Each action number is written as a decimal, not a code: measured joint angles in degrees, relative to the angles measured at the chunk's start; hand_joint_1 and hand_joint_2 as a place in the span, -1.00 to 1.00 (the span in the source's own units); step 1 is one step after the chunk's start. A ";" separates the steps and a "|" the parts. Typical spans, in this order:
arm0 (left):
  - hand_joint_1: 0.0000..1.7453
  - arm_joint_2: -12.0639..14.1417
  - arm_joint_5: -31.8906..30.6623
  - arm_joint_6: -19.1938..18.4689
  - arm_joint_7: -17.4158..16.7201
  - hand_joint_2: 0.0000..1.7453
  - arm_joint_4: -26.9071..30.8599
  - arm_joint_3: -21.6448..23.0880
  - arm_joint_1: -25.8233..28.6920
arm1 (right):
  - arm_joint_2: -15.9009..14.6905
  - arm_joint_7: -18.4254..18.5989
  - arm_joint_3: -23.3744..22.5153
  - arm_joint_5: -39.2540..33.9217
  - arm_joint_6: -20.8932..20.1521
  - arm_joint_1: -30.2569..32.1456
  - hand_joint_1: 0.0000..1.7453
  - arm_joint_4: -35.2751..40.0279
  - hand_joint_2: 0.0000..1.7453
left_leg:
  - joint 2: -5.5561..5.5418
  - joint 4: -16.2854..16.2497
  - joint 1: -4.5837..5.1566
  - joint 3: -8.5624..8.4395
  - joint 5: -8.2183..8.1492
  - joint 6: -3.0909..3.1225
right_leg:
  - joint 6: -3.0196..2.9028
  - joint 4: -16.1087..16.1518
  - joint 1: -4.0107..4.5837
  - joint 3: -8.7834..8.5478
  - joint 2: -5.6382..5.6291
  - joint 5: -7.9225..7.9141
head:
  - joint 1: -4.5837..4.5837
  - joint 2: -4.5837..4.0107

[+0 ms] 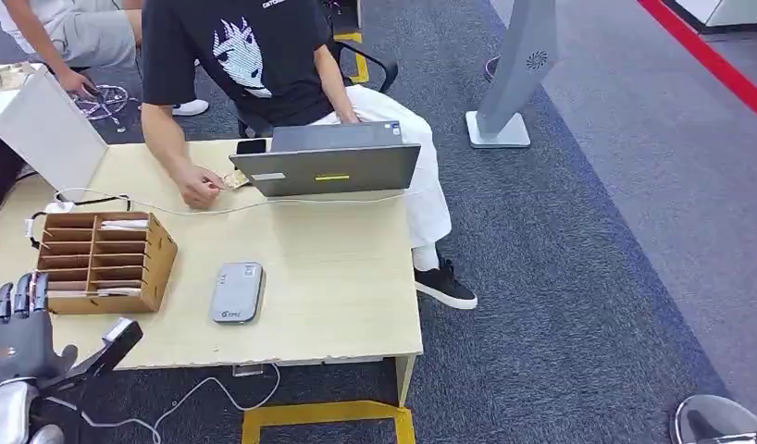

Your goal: Pass the card to the sensor for recognition and then transmit it.

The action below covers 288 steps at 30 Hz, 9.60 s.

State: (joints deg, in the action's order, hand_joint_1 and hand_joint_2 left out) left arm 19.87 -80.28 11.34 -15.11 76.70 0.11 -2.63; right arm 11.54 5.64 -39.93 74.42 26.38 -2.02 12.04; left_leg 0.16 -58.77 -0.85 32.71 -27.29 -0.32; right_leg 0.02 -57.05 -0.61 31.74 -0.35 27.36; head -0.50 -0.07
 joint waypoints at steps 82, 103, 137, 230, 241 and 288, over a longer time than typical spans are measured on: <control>-1.00 -12.04 -2.01 23.83 7.85 1.00 -32.94 0.85 -18.80 | -1.60 -2.73 -1.88 0.92 1.55 -0.45 -1.00 -0.04 1.00 | 0.00 -0.02 0.02 -0.01 0.01 0.00 | -0.03 0.00 -0.01 0.04 0.00 -0.06 | 0.02 0.00; -1.00 -11.08 1.48 16.63 7.19 1.00 -17.92 1.48 -10.90 | -1.64 -2.08 -3.13 1.55 1.36 -0.20 -1.00 -0.02 1.00 | 0.10 -0.02 0.00 0.00 0.01 0.00 | -0.04 0.00 0.00 0.07 -0.08 -0.06 | 0.02 0.00; -1.00 -4.46 -1.92 12.83 4.99 1.00 -21.59 1.09 -11.54 | -1.66 -3.63 -6.08 -0.22 0.39 -0.04 -1.00 -0.02 1.00 | 0.05 -0.02 0.01 0.03 0.03 -0.01 | -0.04 0.00 -0.01 0.07 -0.04 -0.07 | 0.02 0.00; 1.00 -9.73 0.76 19.76 8.09 1.00 -37.00 1.20 -20.45 | -1.29 -3.02 -10.25 -0.76 1.53 -0.71 -1.00 -0.11 1.00 | 0.04 -0.02 0.01 0.03 0.04 -0.04 | -0.05 -0.01 0.00 0.09 -0.03 -0.07 | 0.00 0.00; 1.00 -9.20 1.18 18.63 8.05 1.00 -35.17 1.20 -20.19 | -1.29 -3.19 -10.29 -0.17 1.53 -0.69 -1.00 -0.11 1.00 | 0.05 -0.02 0.01 0.03 0.05 -0.05 | -0.05 -0.02 0.00 0.09 -0.05 -0.08 | 0.02 0.00; 1.00 -7.78 0.16 28.37 15.74 1.00 -3.04 1.09 -21.57 | -1.29 -2.78 -12.28 0.89 2.36 -0.70 -1.00 -0.11 1.00 | 0.02 -0.02 -0.01 0.05 0.14 -0.11 | -0.06 -0.05 0.01 0.12 -0.03 -0.13 | 0.02 0.00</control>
State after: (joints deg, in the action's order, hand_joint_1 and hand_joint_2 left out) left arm 12.09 -80.12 39.71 0.64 73.66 1.20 -24.20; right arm 10.25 2.86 -52.22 75.32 28.74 -2.72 11.93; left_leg 0.18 -58.79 -0.86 32.76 -27.15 -0.43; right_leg -0.05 -57.10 -0.60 31.87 -0.38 27.23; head -0.48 -0.07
